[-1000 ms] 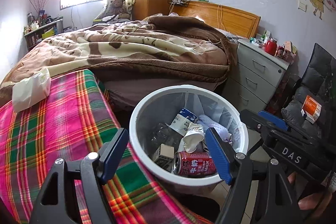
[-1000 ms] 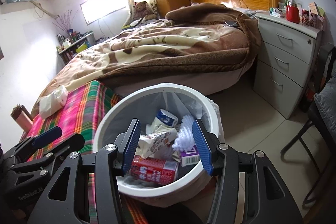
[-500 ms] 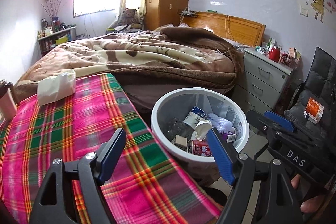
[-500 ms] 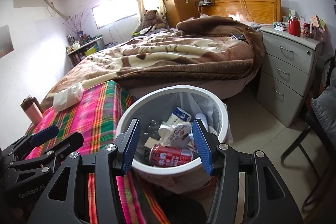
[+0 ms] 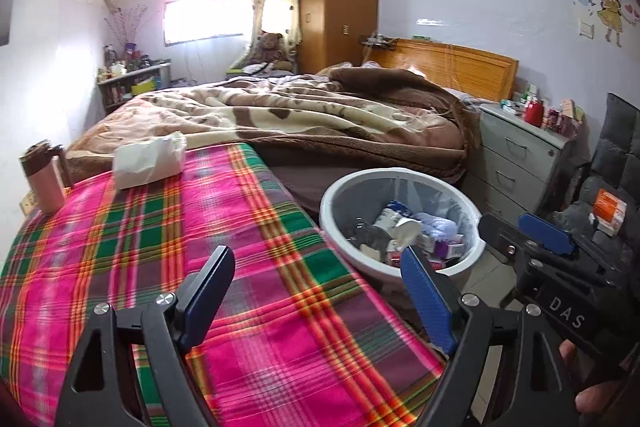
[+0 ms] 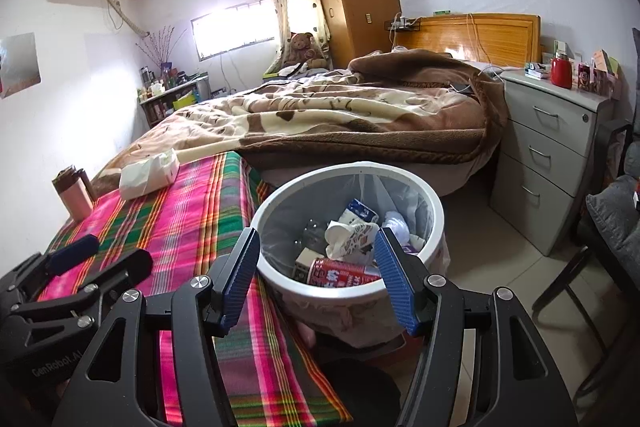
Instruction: Collect trash
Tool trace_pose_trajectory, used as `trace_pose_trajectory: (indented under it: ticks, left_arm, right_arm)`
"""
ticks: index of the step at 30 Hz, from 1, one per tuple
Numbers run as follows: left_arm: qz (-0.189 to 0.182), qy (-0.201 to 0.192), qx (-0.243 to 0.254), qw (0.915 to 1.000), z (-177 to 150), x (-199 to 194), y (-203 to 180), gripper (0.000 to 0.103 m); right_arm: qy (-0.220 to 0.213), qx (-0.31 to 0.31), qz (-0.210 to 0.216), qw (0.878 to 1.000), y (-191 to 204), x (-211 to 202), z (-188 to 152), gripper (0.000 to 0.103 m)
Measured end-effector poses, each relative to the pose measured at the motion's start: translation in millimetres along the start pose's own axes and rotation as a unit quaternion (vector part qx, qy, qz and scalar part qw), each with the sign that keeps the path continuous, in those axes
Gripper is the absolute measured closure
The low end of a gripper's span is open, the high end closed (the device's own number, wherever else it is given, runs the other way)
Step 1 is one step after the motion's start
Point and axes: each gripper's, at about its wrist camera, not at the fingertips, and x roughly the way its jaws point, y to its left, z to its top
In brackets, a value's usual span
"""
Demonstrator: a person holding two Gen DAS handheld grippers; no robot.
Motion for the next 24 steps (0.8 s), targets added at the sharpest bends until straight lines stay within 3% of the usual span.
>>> trace_pose_trajectory:
  ticks: [7,24]
  left_arm:
    - [0.035,0.001,-0.019,0.9992,-8.0,-5.6,14.4,0.017]
    - [0.053,0.004,-0.036,0.9979,-17.8,-9.3,23.3,0.017]
  right_arm:
    - [-0.009,-0.018,-0.004,1.000,11.1,-7.7,-7.9,0.042]
    - [-0.014,-0.036,-0.003,0.999,23.0,-12.8,-11.6,0.042]
